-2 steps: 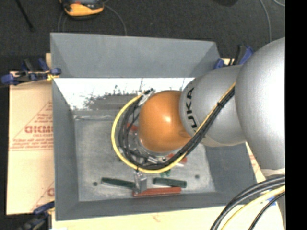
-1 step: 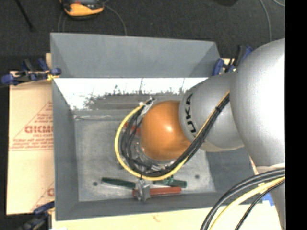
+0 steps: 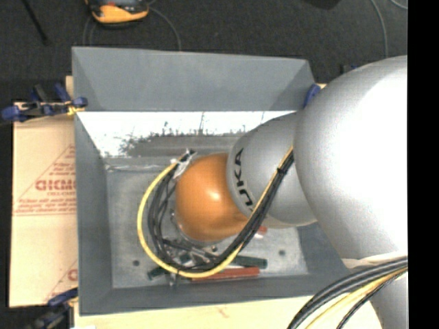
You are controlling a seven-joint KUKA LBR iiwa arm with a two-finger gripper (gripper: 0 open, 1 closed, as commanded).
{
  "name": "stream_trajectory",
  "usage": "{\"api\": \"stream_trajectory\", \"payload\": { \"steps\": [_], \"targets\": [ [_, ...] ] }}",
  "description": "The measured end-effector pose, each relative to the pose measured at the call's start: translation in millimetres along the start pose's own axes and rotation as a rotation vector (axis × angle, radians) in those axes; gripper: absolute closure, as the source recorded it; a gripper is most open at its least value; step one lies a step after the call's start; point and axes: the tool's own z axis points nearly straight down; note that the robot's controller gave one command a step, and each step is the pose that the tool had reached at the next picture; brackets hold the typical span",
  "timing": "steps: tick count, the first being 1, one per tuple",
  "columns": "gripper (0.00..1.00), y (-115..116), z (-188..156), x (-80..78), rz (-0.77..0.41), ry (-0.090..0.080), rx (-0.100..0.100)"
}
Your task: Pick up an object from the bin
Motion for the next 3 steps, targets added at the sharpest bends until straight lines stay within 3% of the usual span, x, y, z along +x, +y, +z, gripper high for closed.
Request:
{"api": "stream_trajectory", "payload": {
  "steps": [3],
  "targets": [
    [1.00, -0.3, 0.0, 0.0, 0.008, 0.001, 0.000]
  ]
}}
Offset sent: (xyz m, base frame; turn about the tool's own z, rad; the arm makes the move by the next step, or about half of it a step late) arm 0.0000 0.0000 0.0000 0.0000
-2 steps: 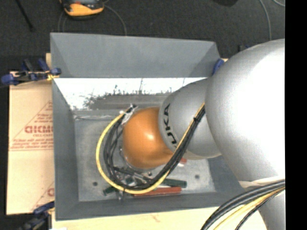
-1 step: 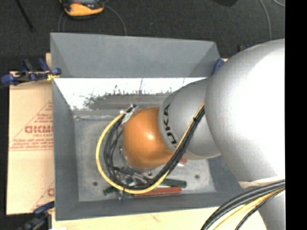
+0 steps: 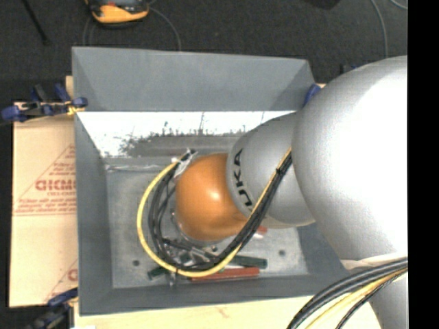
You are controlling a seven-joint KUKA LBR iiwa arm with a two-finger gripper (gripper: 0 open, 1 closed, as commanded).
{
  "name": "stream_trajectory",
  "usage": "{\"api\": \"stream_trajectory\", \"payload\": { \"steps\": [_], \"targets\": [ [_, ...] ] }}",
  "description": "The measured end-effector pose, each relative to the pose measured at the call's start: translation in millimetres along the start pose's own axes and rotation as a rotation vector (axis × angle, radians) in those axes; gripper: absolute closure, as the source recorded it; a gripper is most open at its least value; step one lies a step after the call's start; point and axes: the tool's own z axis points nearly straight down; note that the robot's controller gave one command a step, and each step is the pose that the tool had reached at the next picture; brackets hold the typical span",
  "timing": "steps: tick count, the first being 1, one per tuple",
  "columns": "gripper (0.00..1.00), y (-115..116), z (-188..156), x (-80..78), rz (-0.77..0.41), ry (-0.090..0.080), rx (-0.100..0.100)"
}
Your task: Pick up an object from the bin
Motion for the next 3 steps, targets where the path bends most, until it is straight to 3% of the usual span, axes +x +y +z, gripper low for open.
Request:
{"api": "stream_trajectory", "payload": {
  "steps": [3],
  "targets": [
    [1.00, -0.1, 0.0, 0.0, 0.003, 0.000, 0.000]
  ]
}}
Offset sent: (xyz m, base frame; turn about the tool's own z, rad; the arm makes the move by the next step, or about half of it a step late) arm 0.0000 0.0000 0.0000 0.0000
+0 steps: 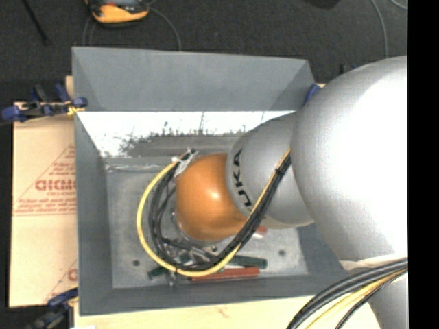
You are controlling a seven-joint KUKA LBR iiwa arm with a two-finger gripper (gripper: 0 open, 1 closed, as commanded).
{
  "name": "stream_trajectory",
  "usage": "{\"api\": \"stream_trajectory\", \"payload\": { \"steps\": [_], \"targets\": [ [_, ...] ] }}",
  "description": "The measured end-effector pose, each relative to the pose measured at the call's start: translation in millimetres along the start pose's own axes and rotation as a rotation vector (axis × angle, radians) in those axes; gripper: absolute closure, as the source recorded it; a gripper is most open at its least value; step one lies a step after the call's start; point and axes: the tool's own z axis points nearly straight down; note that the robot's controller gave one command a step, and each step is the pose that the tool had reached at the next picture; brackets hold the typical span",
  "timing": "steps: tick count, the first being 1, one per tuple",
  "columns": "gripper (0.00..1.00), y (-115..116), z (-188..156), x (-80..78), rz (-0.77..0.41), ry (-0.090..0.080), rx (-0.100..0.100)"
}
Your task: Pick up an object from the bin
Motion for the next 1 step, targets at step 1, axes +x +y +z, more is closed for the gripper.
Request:
{"api": "stream_trajectory", "payload": {
  "steps": [1],
  "targets": [
    [1.00, 0.0, 0.0, 0.0, 0.001, 0.000, 0.000]
  ]
}}
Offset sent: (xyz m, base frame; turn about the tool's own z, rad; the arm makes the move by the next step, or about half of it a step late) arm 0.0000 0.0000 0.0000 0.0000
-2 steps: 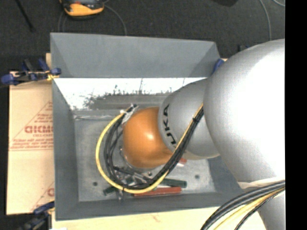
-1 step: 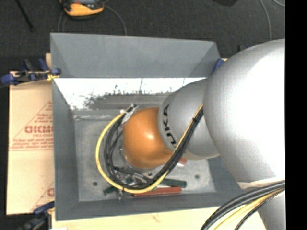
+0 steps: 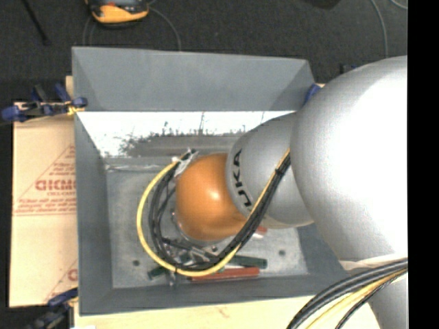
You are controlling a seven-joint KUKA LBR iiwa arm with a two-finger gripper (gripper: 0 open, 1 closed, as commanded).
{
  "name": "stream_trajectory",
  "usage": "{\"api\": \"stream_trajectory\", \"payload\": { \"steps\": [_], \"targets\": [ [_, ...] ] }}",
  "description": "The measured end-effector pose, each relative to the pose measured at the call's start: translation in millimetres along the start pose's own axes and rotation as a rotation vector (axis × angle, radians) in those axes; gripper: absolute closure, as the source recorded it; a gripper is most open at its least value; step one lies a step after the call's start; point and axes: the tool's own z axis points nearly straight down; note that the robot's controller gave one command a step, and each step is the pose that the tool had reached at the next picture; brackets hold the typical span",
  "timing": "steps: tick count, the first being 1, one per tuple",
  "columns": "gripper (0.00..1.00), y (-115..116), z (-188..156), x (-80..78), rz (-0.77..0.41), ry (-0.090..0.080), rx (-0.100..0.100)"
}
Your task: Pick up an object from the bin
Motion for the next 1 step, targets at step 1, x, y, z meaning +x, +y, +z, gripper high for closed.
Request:
{"api": "stream_trajectory", "payload": {
  "steps": [1],
  "targets": [
    [1.00, 0.0, 0.0, 0.0, 0.001, 0.000, 0.000]
  ]
}}
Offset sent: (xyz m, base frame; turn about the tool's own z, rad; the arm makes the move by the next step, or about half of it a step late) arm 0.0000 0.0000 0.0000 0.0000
